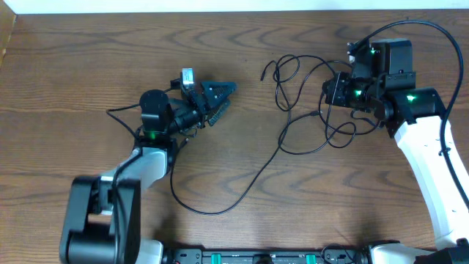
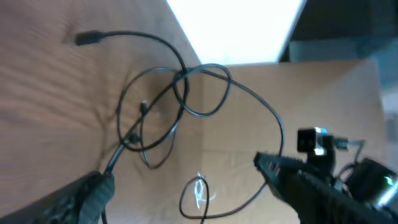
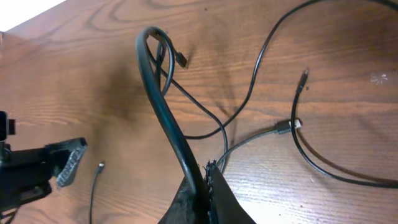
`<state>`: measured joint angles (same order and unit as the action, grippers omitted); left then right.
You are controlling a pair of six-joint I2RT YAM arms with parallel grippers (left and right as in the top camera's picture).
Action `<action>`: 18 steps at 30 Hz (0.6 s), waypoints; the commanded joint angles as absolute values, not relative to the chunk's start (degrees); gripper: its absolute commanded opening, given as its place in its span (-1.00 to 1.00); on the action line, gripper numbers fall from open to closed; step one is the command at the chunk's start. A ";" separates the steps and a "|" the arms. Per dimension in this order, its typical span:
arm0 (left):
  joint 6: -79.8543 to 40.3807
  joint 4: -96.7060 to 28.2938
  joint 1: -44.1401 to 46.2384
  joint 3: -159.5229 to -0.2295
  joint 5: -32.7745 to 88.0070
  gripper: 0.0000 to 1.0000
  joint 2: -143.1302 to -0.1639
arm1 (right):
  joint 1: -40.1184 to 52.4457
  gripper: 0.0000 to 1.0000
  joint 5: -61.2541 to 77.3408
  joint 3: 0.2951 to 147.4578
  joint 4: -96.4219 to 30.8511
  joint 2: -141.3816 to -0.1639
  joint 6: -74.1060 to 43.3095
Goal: Untangle cables
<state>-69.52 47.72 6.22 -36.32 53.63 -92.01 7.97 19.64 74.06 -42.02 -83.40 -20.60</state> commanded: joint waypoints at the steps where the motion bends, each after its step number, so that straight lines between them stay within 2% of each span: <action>1: -60.95 40.01 6.37 -37.54 48.21 0.89 -86.24 | 8.25 -0.98 20.08 74.52 -42.22 -82.39 -19.62; 7: -49.78 18.81 7.75 -40.58 41.15 0.89 -78.32 | 8.25 -0.98 20.08 74.52 -42.24 -82.39 -19.62; 14: -33.65 -10.22 14.66 -53.69 24.88 0.89 -76.71 | 8.25 -0.98 20.08 74.52 -42.28 -82.39 -19.62; 18: -27.14 -15.77 19.59 -58.89 17.89 0.90 -77.10 | 8.25 -0.98 20.10 74.52 -42.70 -82.39 -19.62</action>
<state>-36.62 -14.76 16.78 -55.29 27.00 -77.45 7.97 19.70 74.06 -42.39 -83.40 -20.36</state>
